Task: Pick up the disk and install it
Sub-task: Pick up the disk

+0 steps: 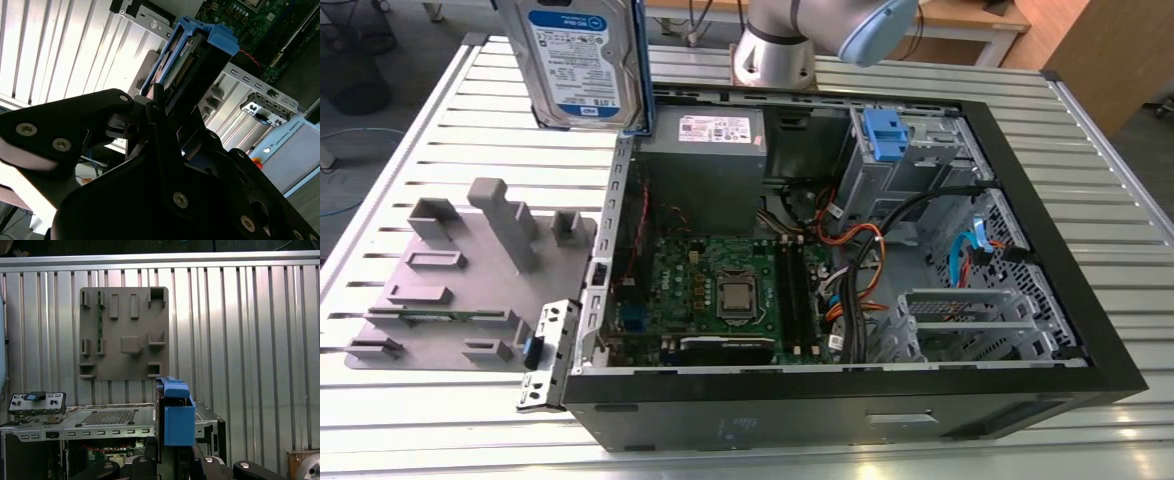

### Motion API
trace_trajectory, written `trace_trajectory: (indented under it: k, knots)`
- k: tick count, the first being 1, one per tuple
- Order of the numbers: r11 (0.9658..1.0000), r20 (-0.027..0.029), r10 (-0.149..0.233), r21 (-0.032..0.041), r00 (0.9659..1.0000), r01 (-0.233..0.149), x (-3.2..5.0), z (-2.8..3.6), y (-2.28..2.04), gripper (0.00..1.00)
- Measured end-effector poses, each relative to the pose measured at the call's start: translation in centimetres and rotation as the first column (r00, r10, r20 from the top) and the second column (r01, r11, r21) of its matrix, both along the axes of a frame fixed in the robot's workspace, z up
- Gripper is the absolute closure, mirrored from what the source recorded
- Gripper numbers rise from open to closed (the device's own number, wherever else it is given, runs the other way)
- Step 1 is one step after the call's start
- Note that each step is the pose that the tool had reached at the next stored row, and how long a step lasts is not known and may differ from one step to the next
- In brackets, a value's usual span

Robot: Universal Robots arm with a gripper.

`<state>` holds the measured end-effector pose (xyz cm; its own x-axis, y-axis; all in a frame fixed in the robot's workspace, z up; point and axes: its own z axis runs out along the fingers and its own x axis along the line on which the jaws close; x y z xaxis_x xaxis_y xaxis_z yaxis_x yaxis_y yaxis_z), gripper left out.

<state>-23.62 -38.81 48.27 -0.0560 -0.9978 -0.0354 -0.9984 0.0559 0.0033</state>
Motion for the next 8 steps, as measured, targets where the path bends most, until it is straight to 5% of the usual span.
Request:
trace_trajectory:
  k: [8]
  knots:
    - [1.0000, 0.0000, 0.000, 0.0000, 1.0000, 0.000, 0.07, 0.00, 0.00, 0.65]
